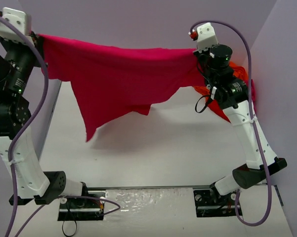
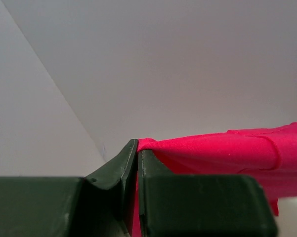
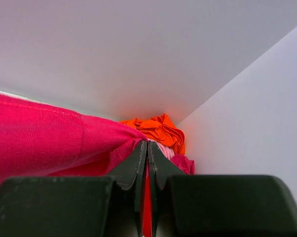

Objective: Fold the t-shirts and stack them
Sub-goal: Flatten out the tshirt

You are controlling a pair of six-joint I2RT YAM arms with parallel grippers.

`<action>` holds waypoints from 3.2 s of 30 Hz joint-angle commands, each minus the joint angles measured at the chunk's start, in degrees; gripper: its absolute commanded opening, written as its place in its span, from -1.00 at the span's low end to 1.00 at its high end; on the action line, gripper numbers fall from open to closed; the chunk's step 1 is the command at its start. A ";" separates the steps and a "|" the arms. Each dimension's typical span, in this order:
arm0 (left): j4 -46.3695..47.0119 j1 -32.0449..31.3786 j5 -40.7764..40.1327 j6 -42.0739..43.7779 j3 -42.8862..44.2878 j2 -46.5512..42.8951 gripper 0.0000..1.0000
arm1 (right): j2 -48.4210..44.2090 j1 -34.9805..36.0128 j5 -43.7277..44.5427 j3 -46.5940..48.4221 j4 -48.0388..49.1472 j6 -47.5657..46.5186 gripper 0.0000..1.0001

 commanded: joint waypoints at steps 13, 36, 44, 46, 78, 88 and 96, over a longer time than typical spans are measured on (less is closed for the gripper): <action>6.49 -1.05 3.41 -0.07 3.02 20.11 -1.00 | 1.90 -7.81 6.47 -6.30 6.28 -5.18 -1.00; 14.01 -19.96 -17.60 7.27 14.09 37.22 -1.00 | -5.10 -16.27 -42.68 1.70 -14.96 3.41 -1.00; 21.06 -13.35 -27.95 9.59 0.13 36.55 -1.00 | -3.35 -8.61 -71.11 -6.18 -23.15 2.92 -1.00; 22.30 -12.48 -30.33 10.11 -2.27 36.56 -1.00 | -2.75 -7.48 -76.16 -7.71 -24.42 3.02 -1.00; 13.72 -7.65 -23.88 8.71 -16.45 29.37 -0.01 | 28.57 11.65 -29.68 7.46 -24.10 8.53 -0.13; 7.81 -2.40 -28.45 3.25 -10.21 39.90 -0.07 | 34.77 12.04 -17.27 5.23 -14.03 7.37 -0.22; 8.47 -1.25 -28.23 3.89 -15.92 39.49 -0.06 | 47.10 11.87 -21.74 15.63 -19.51 5.93 -0.77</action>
